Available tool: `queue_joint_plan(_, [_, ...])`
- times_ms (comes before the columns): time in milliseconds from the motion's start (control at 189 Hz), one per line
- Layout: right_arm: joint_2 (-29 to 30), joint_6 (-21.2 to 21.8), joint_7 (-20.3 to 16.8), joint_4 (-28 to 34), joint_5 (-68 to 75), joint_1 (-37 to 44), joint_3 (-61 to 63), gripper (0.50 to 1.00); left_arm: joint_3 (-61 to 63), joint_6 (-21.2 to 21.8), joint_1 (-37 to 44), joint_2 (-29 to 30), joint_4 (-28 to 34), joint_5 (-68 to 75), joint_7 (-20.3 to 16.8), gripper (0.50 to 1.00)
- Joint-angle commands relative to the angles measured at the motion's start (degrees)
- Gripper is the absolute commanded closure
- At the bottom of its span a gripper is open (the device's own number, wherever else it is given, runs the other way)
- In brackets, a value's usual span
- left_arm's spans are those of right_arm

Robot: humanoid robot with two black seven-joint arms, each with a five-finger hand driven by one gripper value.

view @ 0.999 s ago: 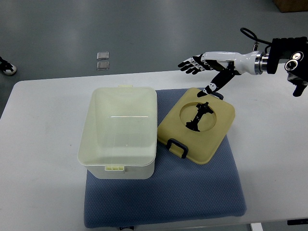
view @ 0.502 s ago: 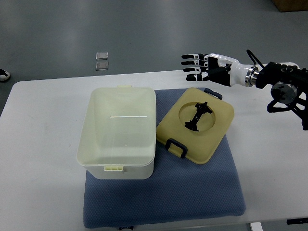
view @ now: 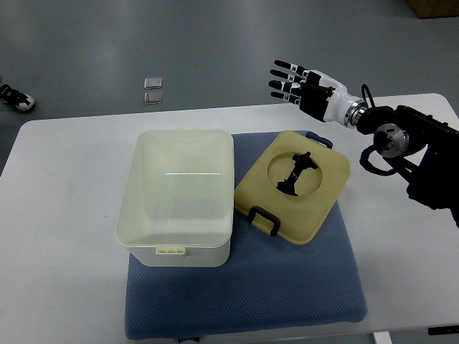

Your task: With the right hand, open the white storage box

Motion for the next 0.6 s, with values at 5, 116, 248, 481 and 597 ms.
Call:
queue_joint_plan(5, [0.7,-1.8,0.4,-0.1,0.0,-0.9,1.7,0.576,0.0,0.1,0.0,0.0,0.0,0.0,0.0,0.500])
queue_joint_plan(116, [0.8,-2.8,0.4,-0.1,0.0,-1.0,2.1,0.576,0.0,0.1,0.0,0.0,0.0,0.0,0.0,0.500])
queue_joint_plan(248, [0.8,-2.9,0.5,-0.1,0.0,-1.0,2.1,0.576,0.0,0.0,0.0,0.0,-0.1,0.0,0.0,0.500])
queue_joint_plan(481, [0.8,-2.7,0.5,-0.1,0.0,-1.4,2.0,0.576,0.0,0.0,0.0,0.0,0.0,0.0,0.0,0.500])
queue_joint_plan(597, [1.0,-2.5,0.5,-0.1,0.0,-2.1,2.1,0.576,0.0,0.0,0.0,0.0,-0.1,0.0,0.0,0.500])
